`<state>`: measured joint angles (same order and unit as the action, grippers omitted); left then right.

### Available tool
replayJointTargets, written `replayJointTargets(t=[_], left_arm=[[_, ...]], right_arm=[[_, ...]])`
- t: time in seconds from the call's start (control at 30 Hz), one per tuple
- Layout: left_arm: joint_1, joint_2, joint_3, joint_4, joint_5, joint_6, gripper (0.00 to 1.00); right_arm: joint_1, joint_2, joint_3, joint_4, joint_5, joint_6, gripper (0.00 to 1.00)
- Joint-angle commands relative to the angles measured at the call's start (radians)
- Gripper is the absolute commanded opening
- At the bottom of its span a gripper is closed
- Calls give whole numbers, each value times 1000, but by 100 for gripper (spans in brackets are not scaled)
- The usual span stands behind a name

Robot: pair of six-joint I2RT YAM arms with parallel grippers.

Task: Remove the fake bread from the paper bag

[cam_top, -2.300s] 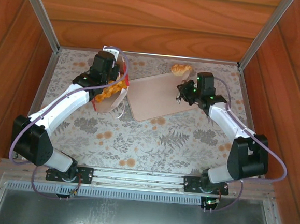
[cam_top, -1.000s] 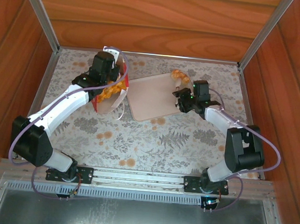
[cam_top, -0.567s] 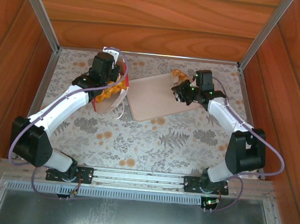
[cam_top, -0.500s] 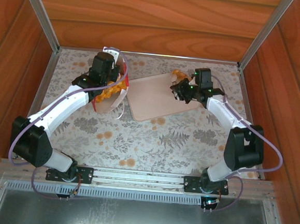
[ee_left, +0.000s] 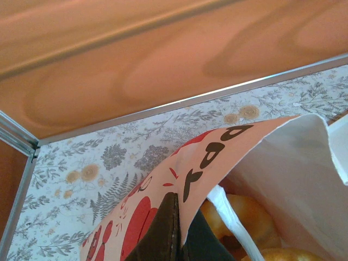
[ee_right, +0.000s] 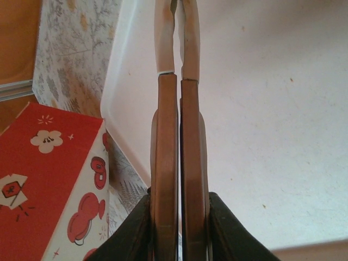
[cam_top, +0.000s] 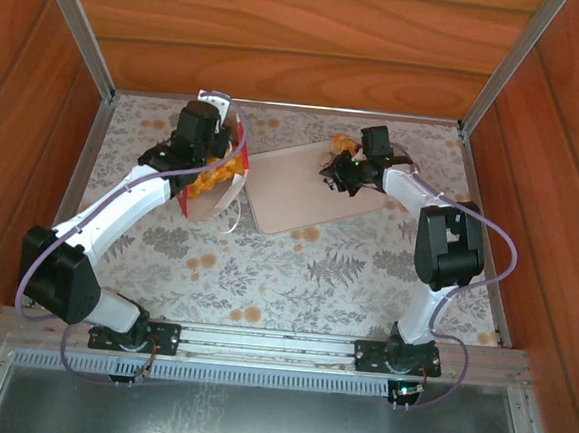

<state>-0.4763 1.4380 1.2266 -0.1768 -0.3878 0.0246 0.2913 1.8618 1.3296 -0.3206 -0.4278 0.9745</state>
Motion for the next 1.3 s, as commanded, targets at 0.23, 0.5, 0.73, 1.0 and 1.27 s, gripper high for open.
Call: replayJointTargets(t=[0.23, 0.5, 0.73, 1.0, 1.27], left_arm=[[-4, -36, -9, 40, 18, -27, 0], [-4, -37, -13, 40, 17, -26, 0], [-4, -34, -12, 39, 20, -29, 0], [-5, -30, -10, 32, 33, -31, 0], [-5, -27, 2, 6, 50, -35, 0]], right_arm=[[-49, 60, 56, -1, -21, -16, 19], [-53, 82, 71, 6, -5, -19, 20], [-57, 109, 107, -17, 8, -40, 21], [-57, 61, 67, 0, -64, -50, 22], [-41, -172, -53, -52, -171, -131, 23]])
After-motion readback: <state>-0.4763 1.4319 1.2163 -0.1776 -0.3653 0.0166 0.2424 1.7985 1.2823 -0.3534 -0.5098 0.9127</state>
